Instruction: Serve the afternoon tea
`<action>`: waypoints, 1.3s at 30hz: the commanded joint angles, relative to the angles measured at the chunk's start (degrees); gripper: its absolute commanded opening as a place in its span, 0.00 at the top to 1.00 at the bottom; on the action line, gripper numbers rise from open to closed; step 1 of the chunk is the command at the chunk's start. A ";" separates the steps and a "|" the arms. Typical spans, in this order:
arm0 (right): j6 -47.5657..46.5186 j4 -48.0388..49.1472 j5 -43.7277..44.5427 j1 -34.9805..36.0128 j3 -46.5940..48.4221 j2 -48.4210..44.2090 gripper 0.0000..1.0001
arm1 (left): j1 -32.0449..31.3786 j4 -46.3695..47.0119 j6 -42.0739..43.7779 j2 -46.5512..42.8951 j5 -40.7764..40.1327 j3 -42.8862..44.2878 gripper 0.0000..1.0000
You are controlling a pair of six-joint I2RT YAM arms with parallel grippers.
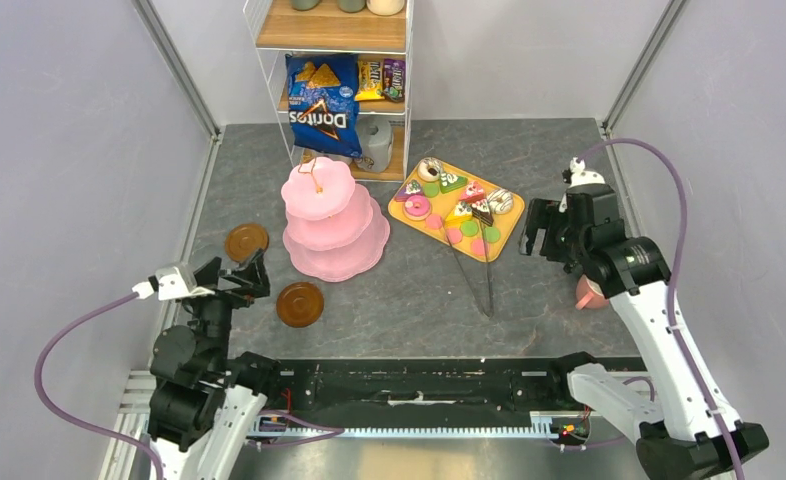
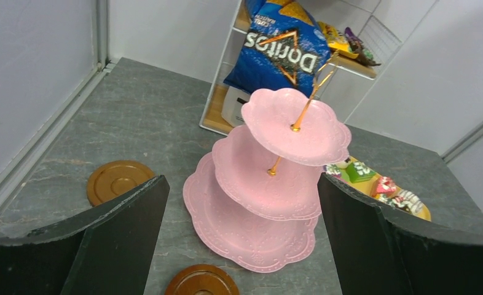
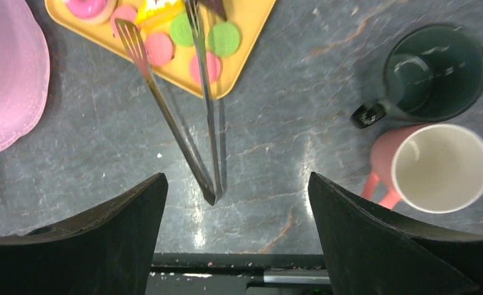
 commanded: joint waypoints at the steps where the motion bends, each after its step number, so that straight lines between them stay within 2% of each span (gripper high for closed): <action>1: 0.56 3.78 -7.93 0.65 -3.83 4.13 0.11 | 0.21 -1.78 -2.19 4.02 2.99 6.29 0.00; 5: 1.30 9.30 -7.60 2.71 -7.12 9.86 0.23 | 0.21 -5.57 -4.14 9.93 5.74 10.81 0.00; 7: 1.89 12.52 -7.72 3.37 -8.66 12.14 0.39 | 0.25 -5.84 -4.92 12.14 8.72 12.09 0.00; 8: 2.18 14.17 -7.72 3.69 -9.45 13.14 0.43 | 0.21 -5.99 -5.32 13.01 9.94 12.73 0.00; 13: 3.43 20.07 -7.19 5.82 -11.39 18.97 0.45 | 0.21 -9.73 -9.72 21.11 15.90 17.47 0.01; 17: 4.26 24.53 -5.91 7.20 -13.25 23.46 0.47 | 0.21 -10.77 -14.41 27.77 24.30 20.38 0.01; 20: 4.22 26.46 -3.81 7.75 -14.08 27.50 0.51 | 0.21 -9.99 -16.79 29.50 27.51 20.27 0.01; 29: 4.57 30.87 -0.39 8.59 -15.89 34.48 0.59 | 0.21 -6.69 -19.98 29.40 30.35 17.13 0.01; 35: 4.64 31.10 0.13 9.24 -15.81 36.12 0.73 | -0.05 -4.80 -21.59 29.71 31.32 15.66 0.01; 39: 4.98 29.99 0.83 9.90 -16.07 33.76 0.87 | -0.86 -3.44 -22.96 30.13 31.74 15.33 0.01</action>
